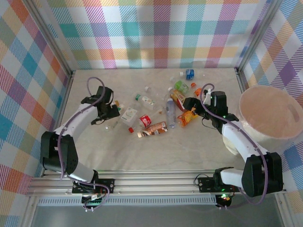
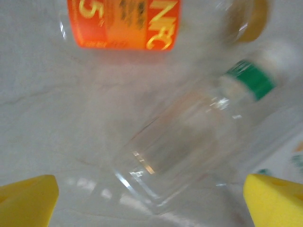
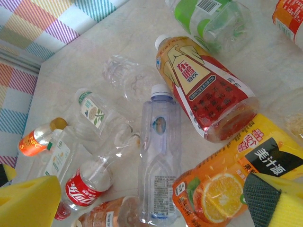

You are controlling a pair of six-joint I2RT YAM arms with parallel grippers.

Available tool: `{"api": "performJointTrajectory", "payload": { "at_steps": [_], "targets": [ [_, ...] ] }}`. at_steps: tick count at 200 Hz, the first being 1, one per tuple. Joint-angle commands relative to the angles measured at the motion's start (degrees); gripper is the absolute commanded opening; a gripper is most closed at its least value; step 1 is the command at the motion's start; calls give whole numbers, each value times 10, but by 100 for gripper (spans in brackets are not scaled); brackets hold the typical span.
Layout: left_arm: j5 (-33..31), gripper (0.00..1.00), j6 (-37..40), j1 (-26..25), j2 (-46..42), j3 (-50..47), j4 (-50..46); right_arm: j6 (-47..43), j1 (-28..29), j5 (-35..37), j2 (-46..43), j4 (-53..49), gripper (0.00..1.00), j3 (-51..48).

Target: Put the plastic bottles in the bin

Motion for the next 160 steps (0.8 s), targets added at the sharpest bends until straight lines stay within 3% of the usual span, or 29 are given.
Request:
{"api": "performJointTrajectory", "payload": {
  "at_steps": [1, 46, 67, 113, 160],
  "targets": [
    [69, 99, 122, 17, 21, 9, -62, -23, 2, 5, -22, -13, 100, 1],
    [101, 97, 259, 18, 37, -18, 52, -36, 3, 1, -15, -27, 100, 23],
    [110, 91, 300, 18, 61, -19, 82, -36, 3, 7, -17, -27, 100, 24],
    [89, 89, 334, 17, 95, -31, 80, -32, 2, 23, -25, -30, 100, 14],
    [118, 86, 330, 12, 107, -34, 79, -38, 2, 29, -23, -39, 100, 14]
  ]
}}
